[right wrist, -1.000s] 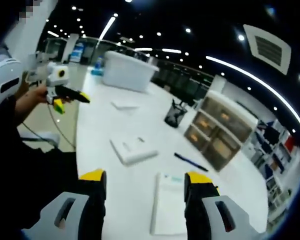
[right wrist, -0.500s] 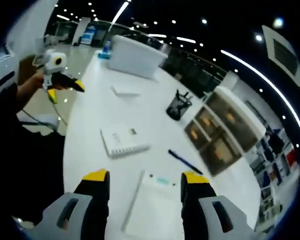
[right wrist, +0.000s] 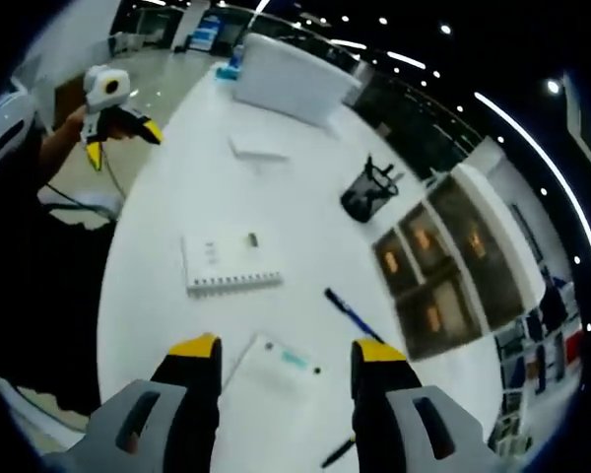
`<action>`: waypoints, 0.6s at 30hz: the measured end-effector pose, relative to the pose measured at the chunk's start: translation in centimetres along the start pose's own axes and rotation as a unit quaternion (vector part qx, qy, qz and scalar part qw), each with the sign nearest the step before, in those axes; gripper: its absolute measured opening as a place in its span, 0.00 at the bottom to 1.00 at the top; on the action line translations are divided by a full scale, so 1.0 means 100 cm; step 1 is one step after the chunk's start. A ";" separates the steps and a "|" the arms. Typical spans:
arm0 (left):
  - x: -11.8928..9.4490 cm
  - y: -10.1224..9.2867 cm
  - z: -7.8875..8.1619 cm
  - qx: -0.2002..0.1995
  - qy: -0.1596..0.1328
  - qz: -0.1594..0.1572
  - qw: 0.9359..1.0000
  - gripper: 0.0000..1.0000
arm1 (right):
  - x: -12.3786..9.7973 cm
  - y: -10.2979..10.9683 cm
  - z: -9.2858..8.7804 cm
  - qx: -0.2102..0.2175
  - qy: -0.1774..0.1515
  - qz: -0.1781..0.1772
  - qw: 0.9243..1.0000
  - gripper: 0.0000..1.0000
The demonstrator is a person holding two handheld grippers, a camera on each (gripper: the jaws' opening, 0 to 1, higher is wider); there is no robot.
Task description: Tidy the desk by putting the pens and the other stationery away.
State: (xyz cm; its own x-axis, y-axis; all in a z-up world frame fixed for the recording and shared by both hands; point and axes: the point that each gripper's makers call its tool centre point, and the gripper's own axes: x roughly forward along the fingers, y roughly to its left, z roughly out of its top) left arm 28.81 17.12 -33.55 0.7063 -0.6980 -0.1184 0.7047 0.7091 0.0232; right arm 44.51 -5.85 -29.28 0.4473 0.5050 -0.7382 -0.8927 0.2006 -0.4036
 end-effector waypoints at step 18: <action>-0.007 0.003 -0.003 0.003 0.003 -0.005 1.000 0.60 | 0.046 -0.033 -0.002 -0.128 0.097 0.061 0.985 0.50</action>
State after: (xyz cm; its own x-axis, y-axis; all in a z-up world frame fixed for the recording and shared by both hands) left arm 28.48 17.83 -33.73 0.6983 -0.7049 -0.1245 0.7126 0.7010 0.0282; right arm 49.53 -4.42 -31.42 0.3623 0.3367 -0.8691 -0.9083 -0.0818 -0.4103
